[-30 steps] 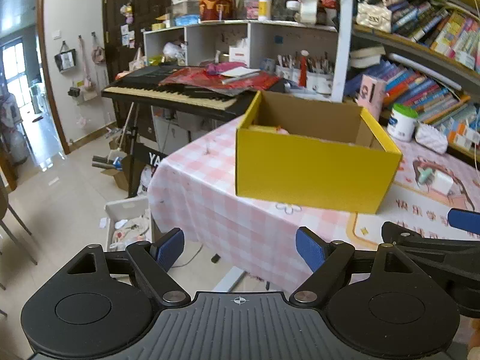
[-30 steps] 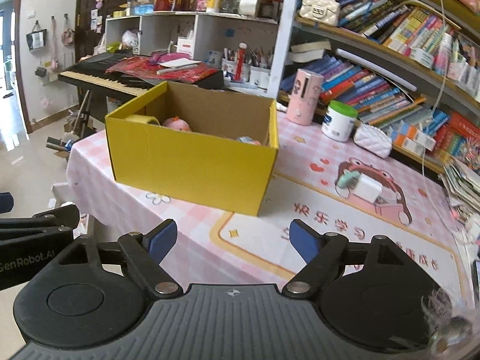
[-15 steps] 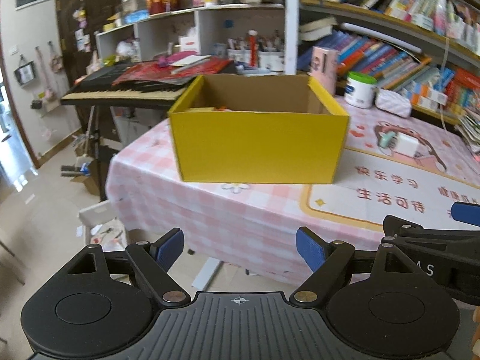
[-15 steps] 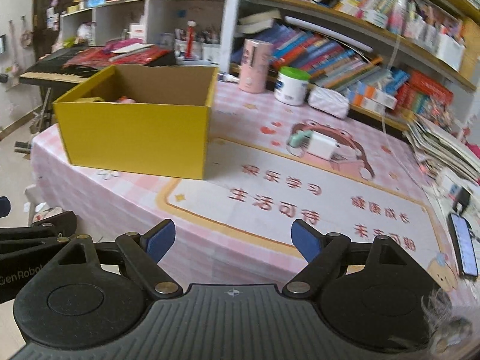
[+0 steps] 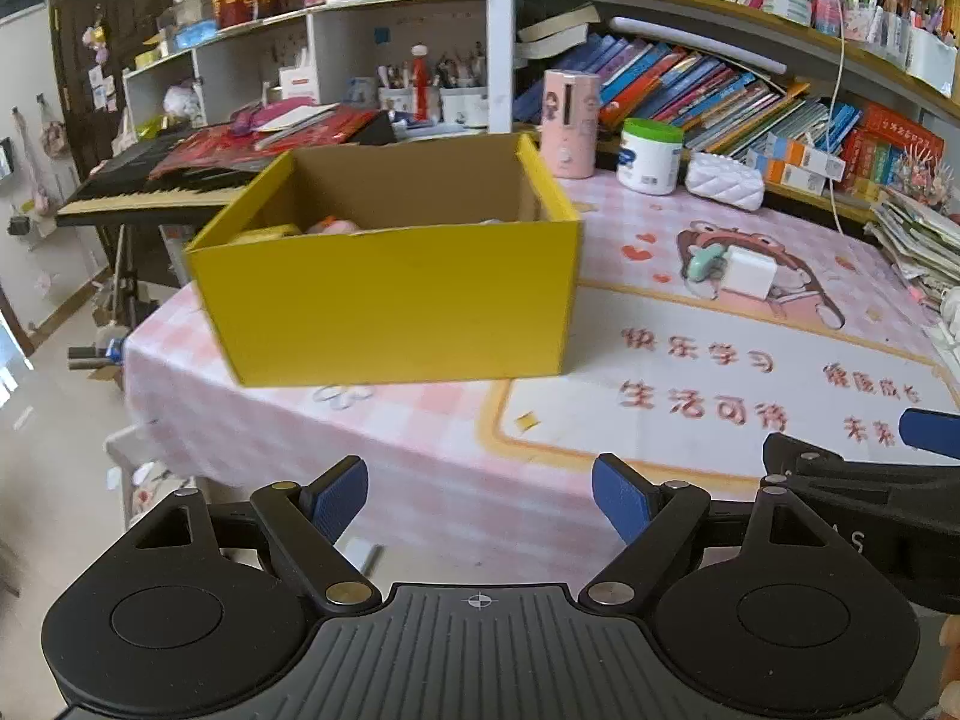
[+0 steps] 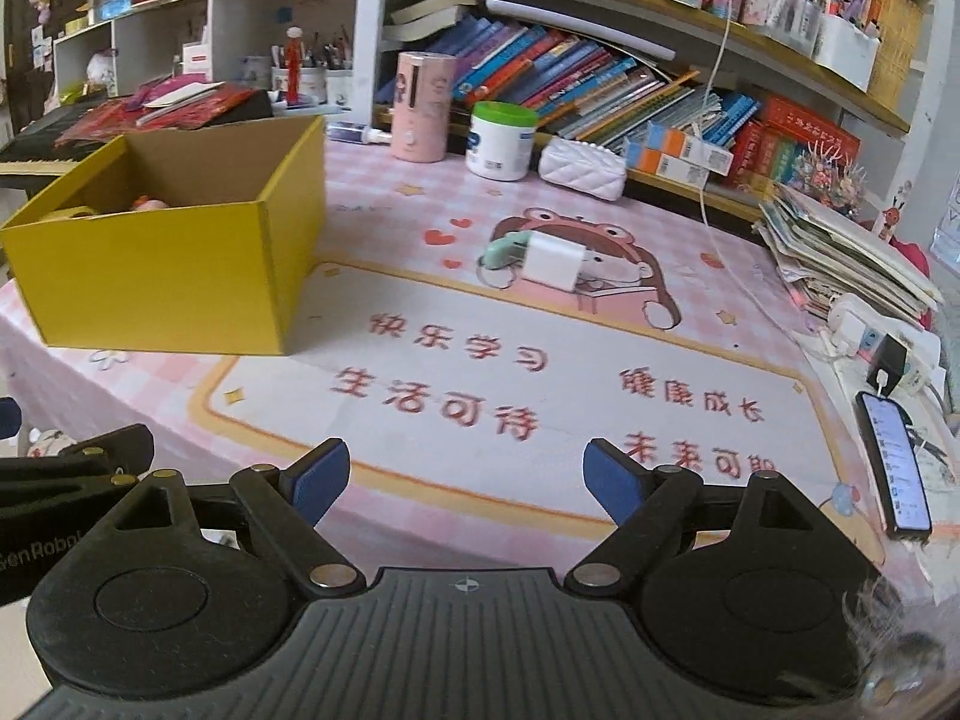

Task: Organize objects
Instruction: 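Withdraw both tools from the box back toward the table, then close the right tool on the white charger block on the mat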

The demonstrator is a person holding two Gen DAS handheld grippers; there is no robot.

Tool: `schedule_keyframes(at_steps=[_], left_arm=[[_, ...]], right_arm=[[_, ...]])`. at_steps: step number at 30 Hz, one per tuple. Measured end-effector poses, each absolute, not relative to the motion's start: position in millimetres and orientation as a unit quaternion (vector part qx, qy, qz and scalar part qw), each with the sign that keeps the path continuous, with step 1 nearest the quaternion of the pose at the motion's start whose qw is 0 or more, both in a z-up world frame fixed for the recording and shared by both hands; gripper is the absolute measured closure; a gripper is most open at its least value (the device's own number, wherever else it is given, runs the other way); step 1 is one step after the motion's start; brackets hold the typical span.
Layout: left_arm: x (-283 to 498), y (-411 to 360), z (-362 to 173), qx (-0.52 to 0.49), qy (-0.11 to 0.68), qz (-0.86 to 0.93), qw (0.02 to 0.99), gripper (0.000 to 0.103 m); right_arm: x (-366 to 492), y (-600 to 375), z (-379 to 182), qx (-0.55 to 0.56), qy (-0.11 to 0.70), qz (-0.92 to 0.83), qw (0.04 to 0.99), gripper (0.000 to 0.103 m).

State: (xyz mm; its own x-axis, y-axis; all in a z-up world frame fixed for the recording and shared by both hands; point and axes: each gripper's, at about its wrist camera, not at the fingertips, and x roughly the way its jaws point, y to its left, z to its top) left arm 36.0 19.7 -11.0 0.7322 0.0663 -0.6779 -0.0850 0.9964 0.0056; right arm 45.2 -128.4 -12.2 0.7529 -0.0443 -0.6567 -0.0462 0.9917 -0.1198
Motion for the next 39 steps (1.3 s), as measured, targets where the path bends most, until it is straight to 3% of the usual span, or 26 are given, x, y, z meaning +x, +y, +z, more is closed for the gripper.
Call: schedule_keyframes(at_steps=[22,39], left_arm=[[149,-94,-26,-0.035,0.383,0.013,0.923,0.019],[202,-126,-33,-0.027,0.395,0.045,0.917,0.019]], right_arm=[[177,-253,-22,-0.059,0.381,-0.006,0.923,0.018],[267,-287,-29,-0.015,0.362,0.083,0.928,0.018]])
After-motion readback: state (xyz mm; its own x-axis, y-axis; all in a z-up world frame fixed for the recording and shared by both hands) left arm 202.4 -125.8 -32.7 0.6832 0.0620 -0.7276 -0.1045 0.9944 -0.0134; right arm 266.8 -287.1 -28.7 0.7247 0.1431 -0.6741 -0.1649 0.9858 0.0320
